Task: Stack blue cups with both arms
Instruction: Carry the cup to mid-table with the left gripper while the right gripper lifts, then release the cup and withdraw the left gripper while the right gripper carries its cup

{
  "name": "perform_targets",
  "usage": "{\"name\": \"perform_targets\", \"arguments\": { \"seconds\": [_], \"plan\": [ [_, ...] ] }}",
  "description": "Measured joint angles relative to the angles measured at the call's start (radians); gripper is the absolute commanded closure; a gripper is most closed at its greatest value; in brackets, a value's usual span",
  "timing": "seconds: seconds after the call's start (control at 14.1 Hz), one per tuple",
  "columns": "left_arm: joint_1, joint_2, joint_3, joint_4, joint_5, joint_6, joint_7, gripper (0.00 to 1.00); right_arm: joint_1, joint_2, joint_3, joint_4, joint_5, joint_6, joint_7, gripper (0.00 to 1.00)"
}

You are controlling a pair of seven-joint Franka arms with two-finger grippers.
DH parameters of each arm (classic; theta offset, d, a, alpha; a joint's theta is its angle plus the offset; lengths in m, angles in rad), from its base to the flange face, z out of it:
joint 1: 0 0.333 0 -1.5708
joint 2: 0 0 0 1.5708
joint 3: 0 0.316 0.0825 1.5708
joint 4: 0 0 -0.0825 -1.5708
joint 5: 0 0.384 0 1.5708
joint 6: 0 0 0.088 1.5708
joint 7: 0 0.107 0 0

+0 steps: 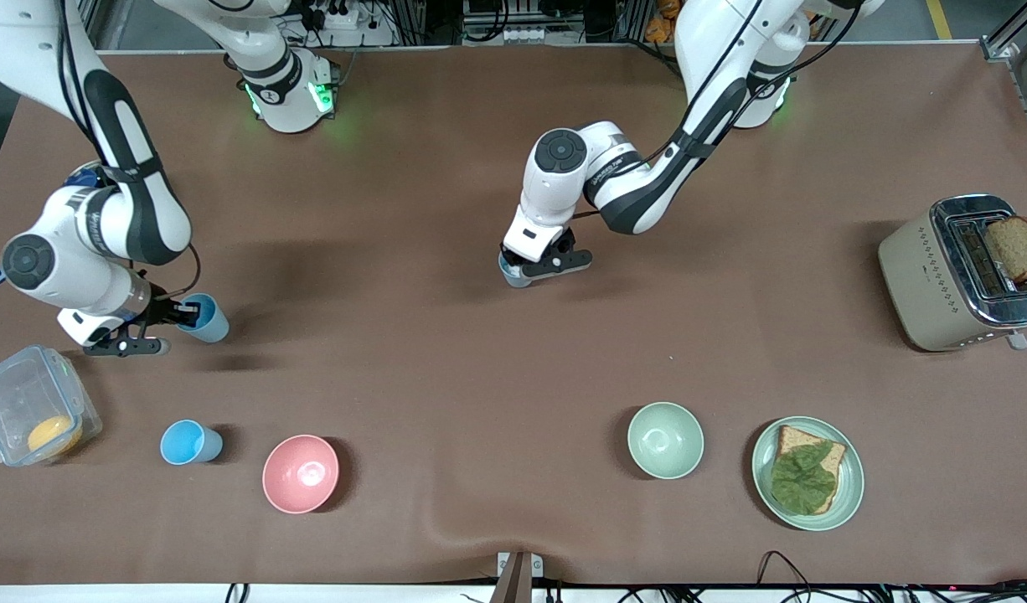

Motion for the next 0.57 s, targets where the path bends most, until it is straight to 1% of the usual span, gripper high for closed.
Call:
{"name": "perform_targets", "arguments": {
  "seconds": [0.14, 0.36, 0.5, 0.57],
  "plan": [
    [0.019, -0.041, 0.002, 0.029, 0.0, -0.055, -0.01, 0.0, 0.003, -0.018, 0.004, 0.049, 0.0, -0.086, 0.0, 1.0],
    [0.075, -0.182, 0.005, 0.056, 0.002, -0.197, -0.009, 0.0, 0.005, -0.022, 0.019, 0.112, 0.001, -0.179, 0.018, 1.0],
    [0.142, -0.275, 0.007, 0.079, 0.009, -0.318, 0.044, 0.0, 0.009, -0.023, 0.052, 0.134, 0.002, -0.219, 0.079, 1.0],
    [0.18, -0.306, 0.008, 0.097, 0.009, -0.388, 0.117, 0.0, 0.012, -0.023, 0.075, 0.14, 0.002, -0.224, 0.125, 1.0]
  ]
}}
